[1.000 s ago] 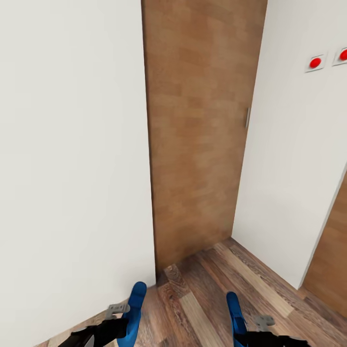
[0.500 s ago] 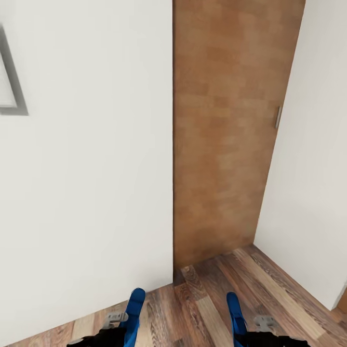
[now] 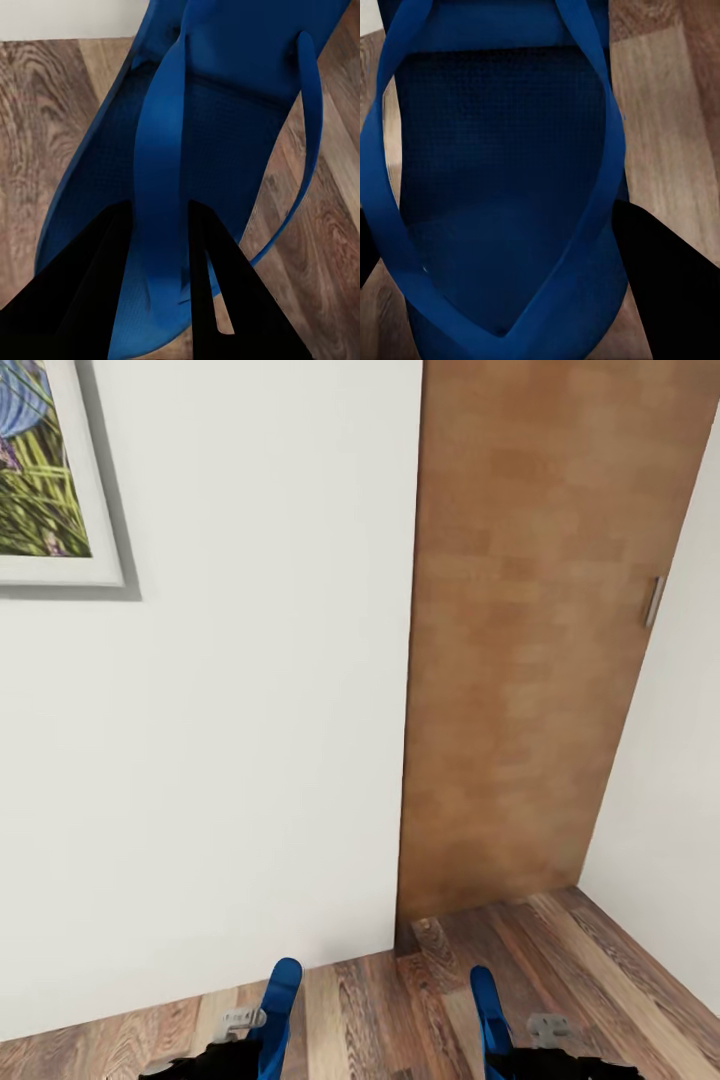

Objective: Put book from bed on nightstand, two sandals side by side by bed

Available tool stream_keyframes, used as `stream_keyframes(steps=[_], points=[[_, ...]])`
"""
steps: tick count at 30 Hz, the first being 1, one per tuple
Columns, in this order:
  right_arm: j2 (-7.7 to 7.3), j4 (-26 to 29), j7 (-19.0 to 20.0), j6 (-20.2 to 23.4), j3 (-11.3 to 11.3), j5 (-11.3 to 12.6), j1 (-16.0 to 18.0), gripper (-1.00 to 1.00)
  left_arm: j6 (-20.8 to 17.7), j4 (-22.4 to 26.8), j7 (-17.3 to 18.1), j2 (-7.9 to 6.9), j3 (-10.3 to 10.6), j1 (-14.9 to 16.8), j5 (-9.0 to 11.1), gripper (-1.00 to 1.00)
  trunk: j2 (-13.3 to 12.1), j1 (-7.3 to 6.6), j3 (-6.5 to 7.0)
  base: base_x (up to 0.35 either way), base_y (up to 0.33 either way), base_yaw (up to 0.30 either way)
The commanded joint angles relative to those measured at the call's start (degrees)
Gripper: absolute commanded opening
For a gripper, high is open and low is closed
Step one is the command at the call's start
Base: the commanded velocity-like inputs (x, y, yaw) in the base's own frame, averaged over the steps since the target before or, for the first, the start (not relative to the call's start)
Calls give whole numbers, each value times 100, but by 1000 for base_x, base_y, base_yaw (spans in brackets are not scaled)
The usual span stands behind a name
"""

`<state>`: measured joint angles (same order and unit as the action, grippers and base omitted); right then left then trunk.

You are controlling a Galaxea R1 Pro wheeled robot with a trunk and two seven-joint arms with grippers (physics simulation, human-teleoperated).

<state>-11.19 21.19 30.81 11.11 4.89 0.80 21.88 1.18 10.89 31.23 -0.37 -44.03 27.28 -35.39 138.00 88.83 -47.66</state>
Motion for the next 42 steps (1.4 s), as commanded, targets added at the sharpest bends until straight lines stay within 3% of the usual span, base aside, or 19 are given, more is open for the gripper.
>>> stream_keyframes(steps=[1,42], points=[[3,11,34,58,47,16,-1,-100,13,1,23,2,-53,6,-56,-100,3,-1,-6,0,0,294],[3,11,30,58,43,16,-1,-100,14,-201,24,11,-45,5,-56,-100,3,-1,-6,0,0,294]])
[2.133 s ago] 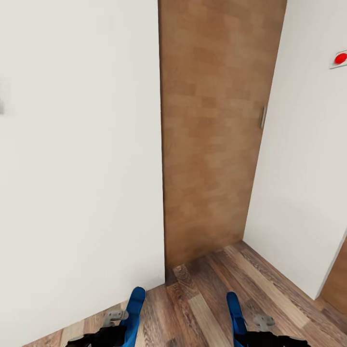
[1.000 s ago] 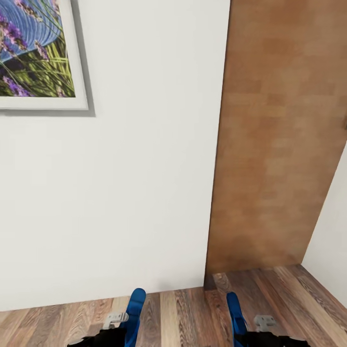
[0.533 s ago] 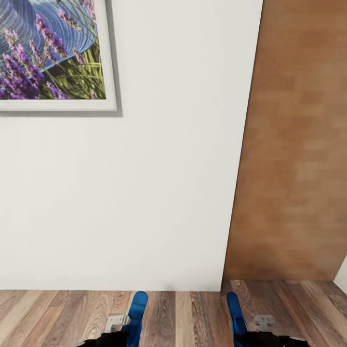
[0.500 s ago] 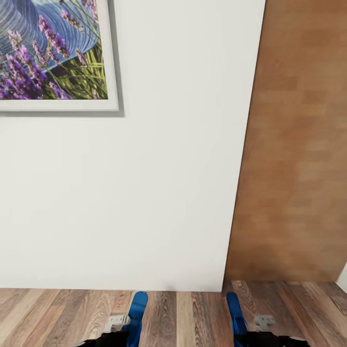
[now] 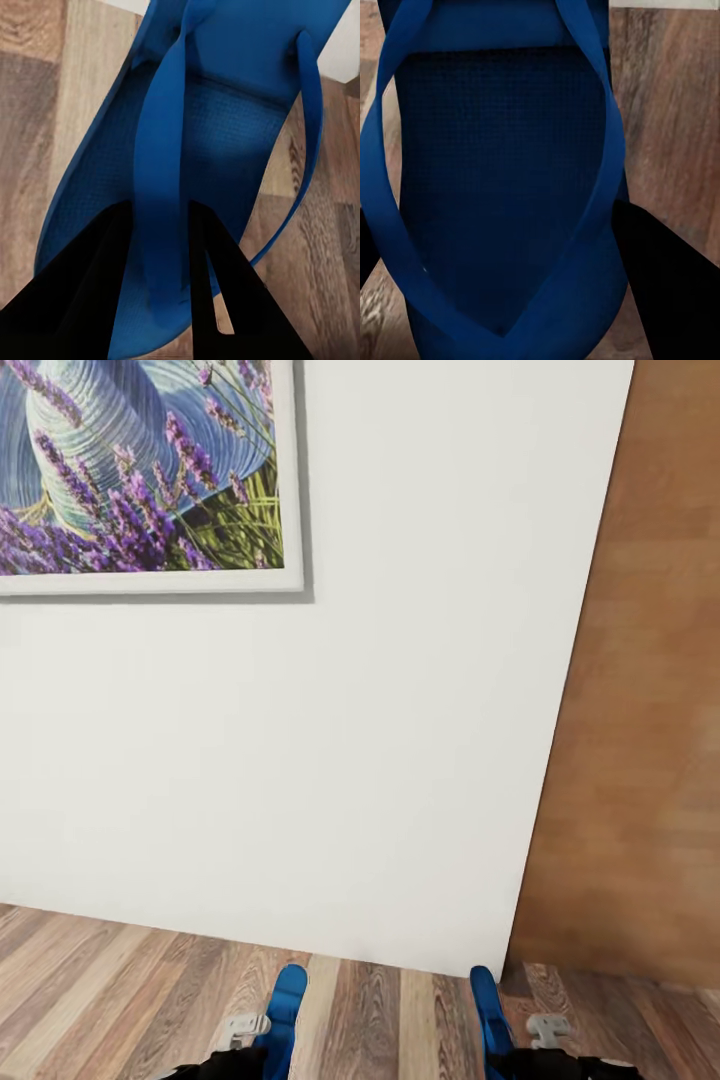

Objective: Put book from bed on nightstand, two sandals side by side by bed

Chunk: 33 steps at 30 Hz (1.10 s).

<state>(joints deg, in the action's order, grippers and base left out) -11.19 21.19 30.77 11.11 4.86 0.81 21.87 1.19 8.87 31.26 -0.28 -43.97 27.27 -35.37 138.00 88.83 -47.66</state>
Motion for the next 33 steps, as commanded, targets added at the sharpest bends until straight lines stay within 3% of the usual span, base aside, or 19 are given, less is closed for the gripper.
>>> stream_keyframes(steps=[1,6,10,33], points=[[3,13,34,57,48,16,1,-100,13,1,21,2,-53,6,-58,-100,3,-1,-6,0,0,294],[3,13,35,57,47,16,2,-100,13,1,21,2,-51,6,-58,-100,3,-1,-6,0,0,294],[3,13,42,57,45,16,2,-100,13,1,19,2,-50,6,-58,-100,-158,-89,66,0,0,294],[3,11,40,57,45,16,2,-100,13,1,21,2,-50,5,-58,-100,-158,-89,66,0,0,294]])
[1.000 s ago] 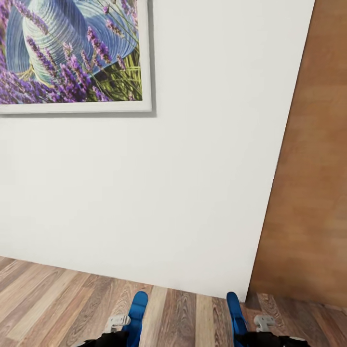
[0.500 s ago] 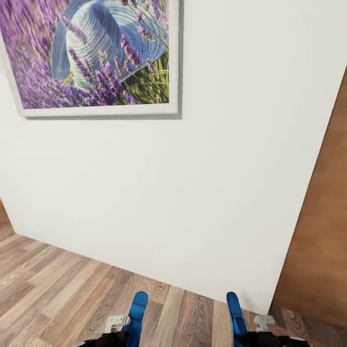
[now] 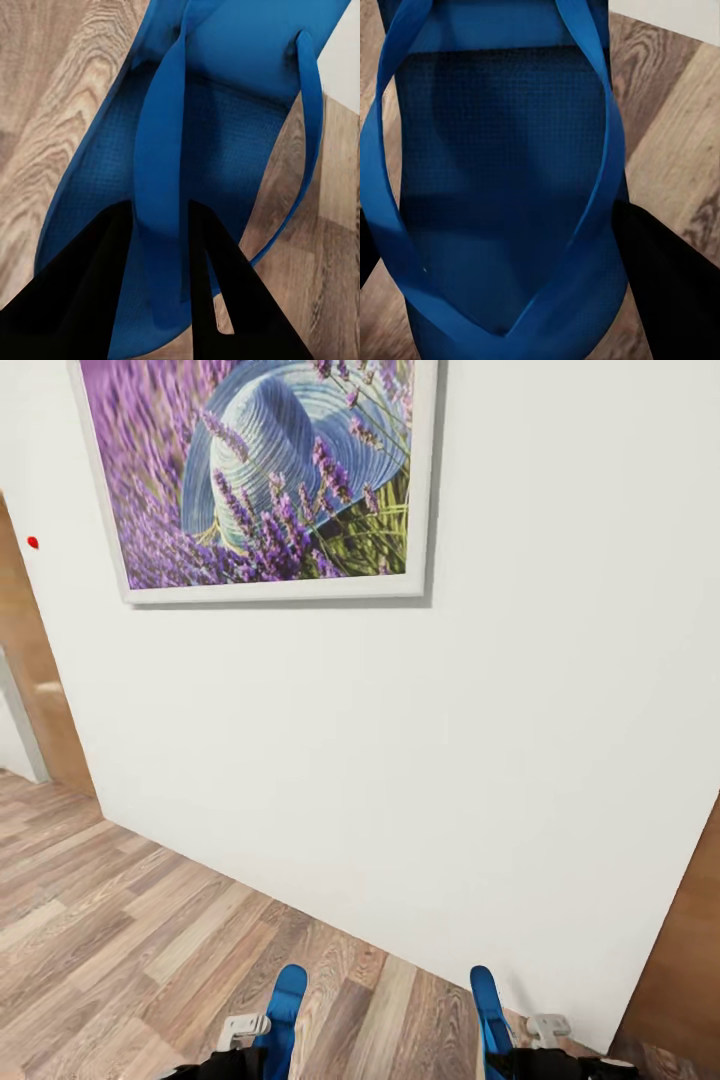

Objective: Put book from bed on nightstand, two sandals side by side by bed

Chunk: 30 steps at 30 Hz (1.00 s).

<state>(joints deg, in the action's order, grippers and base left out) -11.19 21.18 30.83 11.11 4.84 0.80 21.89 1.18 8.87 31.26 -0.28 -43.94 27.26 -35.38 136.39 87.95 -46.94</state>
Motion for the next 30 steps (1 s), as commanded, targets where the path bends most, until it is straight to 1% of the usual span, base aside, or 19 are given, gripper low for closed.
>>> stream_keyframes(steps=[1,30], points=[[3,10,32,58,47,17,0,-100,14,1,21,2,-53,6,-56,-100,3,-1,-6,0,0,294],[38,11,20,58,43,14,0,-100,7,-7,28,2,-53,7,-60,-100,3,-1,-6,0,0,294]])
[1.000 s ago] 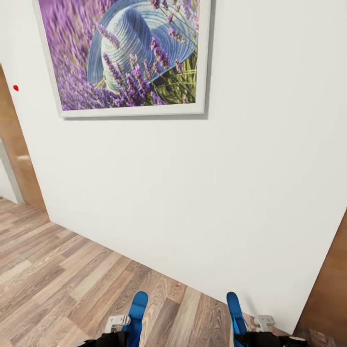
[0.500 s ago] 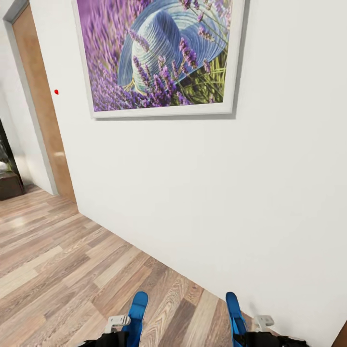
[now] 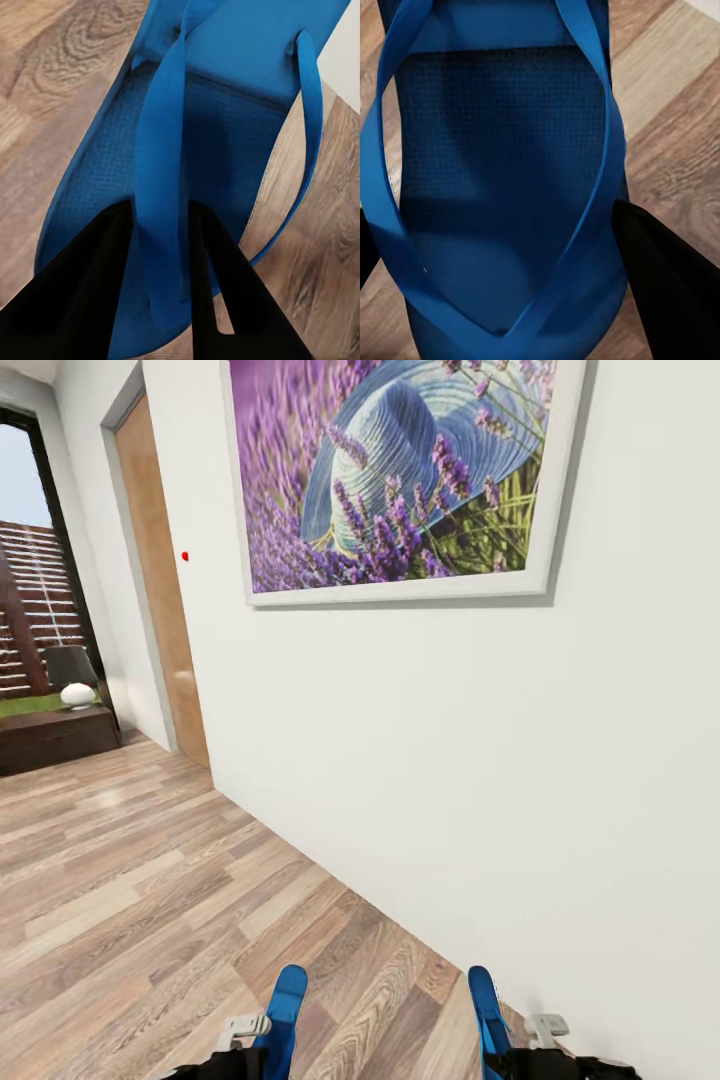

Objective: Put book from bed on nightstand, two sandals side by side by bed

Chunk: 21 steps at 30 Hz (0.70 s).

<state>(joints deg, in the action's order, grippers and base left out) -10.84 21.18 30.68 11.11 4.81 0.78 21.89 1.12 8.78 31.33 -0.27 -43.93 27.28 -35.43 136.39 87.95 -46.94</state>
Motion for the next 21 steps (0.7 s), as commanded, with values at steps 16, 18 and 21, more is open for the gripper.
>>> stream_keyframes(steps=[16,18,21], points=[[3,10,29,58,47,14,0,-100,14,-24,22,10,-54,5,-60,-100,3,-1,-6,0,0,294],[3,10,29,58,47,11,0,-100,17,-30,22,10,-54,5,-60,-100,3,-1,-6,0,0,294],[3,11,33,58,47,14,0,-100,19,-34,22,10,-54,5,-60,-100,3,-1,-6,0,0,294]])
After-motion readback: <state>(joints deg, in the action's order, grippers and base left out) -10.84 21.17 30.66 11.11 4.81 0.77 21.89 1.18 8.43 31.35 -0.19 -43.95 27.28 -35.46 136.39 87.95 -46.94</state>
